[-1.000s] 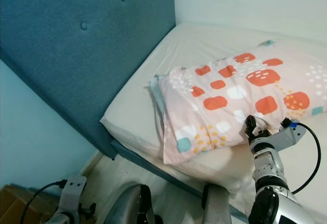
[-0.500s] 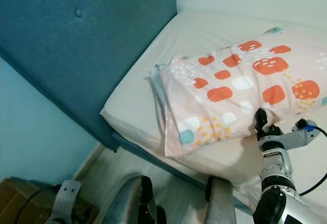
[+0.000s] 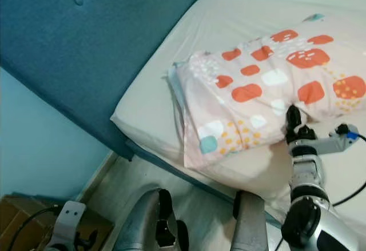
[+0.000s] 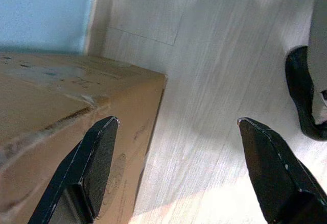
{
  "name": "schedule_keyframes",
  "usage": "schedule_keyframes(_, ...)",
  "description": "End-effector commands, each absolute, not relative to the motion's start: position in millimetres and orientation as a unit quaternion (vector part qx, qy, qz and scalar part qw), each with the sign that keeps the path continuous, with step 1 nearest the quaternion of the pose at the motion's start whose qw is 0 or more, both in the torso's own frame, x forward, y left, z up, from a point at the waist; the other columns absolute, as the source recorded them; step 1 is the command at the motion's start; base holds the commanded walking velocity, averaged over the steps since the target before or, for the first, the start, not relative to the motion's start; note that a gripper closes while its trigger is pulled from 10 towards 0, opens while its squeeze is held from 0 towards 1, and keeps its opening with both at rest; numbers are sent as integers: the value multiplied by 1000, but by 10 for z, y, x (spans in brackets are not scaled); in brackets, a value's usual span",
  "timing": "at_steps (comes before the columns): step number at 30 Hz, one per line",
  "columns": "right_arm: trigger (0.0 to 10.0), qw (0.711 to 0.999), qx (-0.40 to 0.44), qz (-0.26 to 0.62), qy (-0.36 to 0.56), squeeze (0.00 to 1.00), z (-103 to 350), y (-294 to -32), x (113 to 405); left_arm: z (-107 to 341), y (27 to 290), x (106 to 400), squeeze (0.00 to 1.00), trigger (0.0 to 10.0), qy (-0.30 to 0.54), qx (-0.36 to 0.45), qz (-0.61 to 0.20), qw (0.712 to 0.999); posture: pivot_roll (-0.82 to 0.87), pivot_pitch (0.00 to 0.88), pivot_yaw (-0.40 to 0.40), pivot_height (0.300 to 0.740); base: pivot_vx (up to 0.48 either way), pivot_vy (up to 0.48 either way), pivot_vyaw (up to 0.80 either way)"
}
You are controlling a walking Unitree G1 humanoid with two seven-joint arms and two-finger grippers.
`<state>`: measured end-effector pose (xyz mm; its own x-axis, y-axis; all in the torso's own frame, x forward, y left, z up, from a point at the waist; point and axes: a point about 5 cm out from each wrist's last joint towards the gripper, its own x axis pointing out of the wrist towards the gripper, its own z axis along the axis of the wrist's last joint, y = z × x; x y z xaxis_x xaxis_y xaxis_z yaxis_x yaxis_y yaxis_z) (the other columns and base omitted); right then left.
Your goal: Clean up the room
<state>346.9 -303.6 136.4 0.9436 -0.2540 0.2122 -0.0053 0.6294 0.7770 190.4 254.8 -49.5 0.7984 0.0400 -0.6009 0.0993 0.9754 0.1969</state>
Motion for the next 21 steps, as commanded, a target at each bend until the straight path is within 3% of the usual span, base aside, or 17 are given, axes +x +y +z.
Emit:
schedule_keyframes(1, 10000, 883, 443, -63, -146, 0, 1340, -2960, 3501, -552, 2636, 1738, 0, 10000, 340, 115, -12, 933, 212, 406, 135, 571, 0, 0, 0)
schedule_keyframes(7, 10000, 875, 453, -28, -169, 0, 1632, -2851, 3679, -563, 2639, 1672, 0, 10000, 338, 118, -18, 934, 222, 419, 126, 571, 0, 0, 0)
schedule_keyframes(9, 10000, 887, 440, -32, -141, 0, 1646, -2786, 3730, -564, 2643, 1656, 0, 10000, 338, 118, -17, 934, 220, 423, 122, 571, 0, 0, 0)
schedule_keyframes(10, 5804, 896, 426, -39, -117, 0, 1622, -2752, 3747, -565, 2645, 1650, 0, 10000, 337, 118, -17, 934, 214, 426, 117, 571, 0, 0, 0)
schedule_keyframes(11, 5804, 896, 426, -39, -117, 0, 1622, -2752, 3747, -565, 2645, 1650, 0, 10000, 337, 118, -17, 934, 214, 426, 117, 571, 0, 0, 0)
schedule_keyframes(12, 4549, 905, 413, -46, -95, 0, 1595, -2728, 3758, -565, 2645, 1646, 0, 10000, 337, 118, -17, 934, 213, 426, 117, 571, 0, 0, 0)
schedule_keyframes(14, 4549, 905, 413, -46, -95, 0, 1595, -2728, 3758, -565, 2645, 1646, 0, 10000, 337, 118, -17, 934, 213, 426, 117, 571, 0, 0, 0)
schedule_keyframes(15, 0, 910, 404, -61, -72, 0, 1549, -2715, 3758, -565, 2644, 1643, 0, 10000, 337, 117, -16, 934, 210, 429, 116, 571, 0, 0, 0)
schedule_keyframes(21, 0, 904, 415, -83, -55, 0, 1478, -2701, 3748, -576, 2616, 1651, 0, 10000, 339, 116, -20, 933, 189, 422, 121, 571, 0, 0, 0)
